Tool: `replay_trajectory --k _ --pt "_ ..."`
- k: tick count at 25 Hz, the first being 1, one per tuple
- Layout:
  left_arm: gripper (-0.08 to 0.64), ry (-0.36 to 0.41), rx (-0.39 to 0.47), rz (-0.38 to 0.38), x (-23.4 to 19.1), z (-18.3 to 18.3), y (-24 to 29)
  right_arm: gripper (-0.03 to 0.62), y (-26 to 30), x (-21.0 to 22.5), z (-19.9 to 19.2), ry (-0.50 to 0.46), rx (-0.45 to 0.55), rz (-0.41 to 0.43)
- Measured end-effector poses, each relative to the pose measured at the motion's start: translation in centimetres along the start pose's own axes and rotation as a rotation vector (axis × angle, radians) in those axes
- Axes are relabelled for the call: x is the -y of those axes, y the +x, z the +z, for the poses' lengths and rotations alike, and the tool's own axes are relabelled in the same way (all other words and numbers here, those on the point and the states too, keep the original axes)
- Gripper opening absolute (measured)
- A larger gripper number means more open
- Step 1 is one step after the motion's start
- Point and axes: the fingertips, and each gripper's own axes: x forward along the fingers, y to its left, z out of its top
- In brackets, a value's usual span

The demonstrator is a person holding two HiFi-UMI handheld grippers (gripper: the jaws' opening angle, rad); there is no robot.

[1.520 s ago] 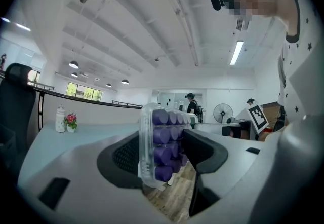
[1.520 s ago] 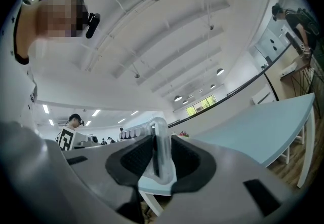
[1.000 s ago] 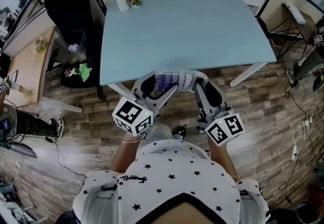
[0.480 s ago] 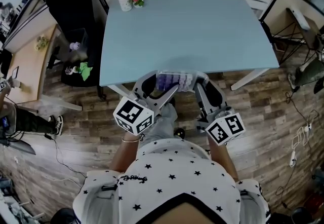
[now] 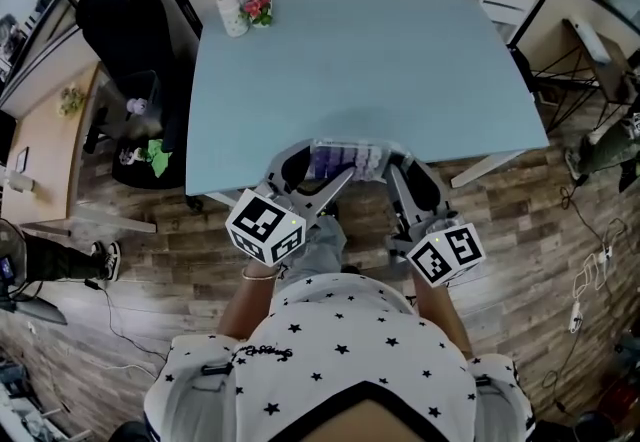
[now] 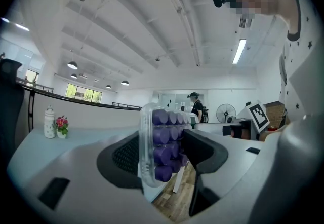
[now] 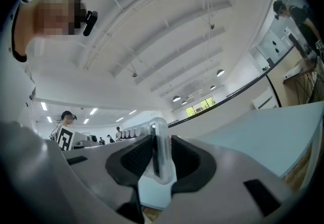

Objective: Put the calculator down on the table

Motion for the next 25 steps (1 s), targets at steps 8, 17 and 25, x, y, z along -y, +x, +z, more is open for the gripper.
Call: replay_trajectory --k 8,17,25 --pt "0.265 -0.002 -0.017 -0.036 -3.2 0.7 5.0 0.098 3.4 4.2 1.2 0.003 0.000 -0.041" --pt "0.265 -0.028 -0.045 -0.056 -7.8 0.6 8.9 0.098 8.2 7.8 1.0 0.022 -0.031 -0.079" --pt "0.264 -0.047 -0.062 -0.060 -12.3 0.7 11.1 0.098 12.7 9.7 0.6 0.029 -0.064 -0.101"
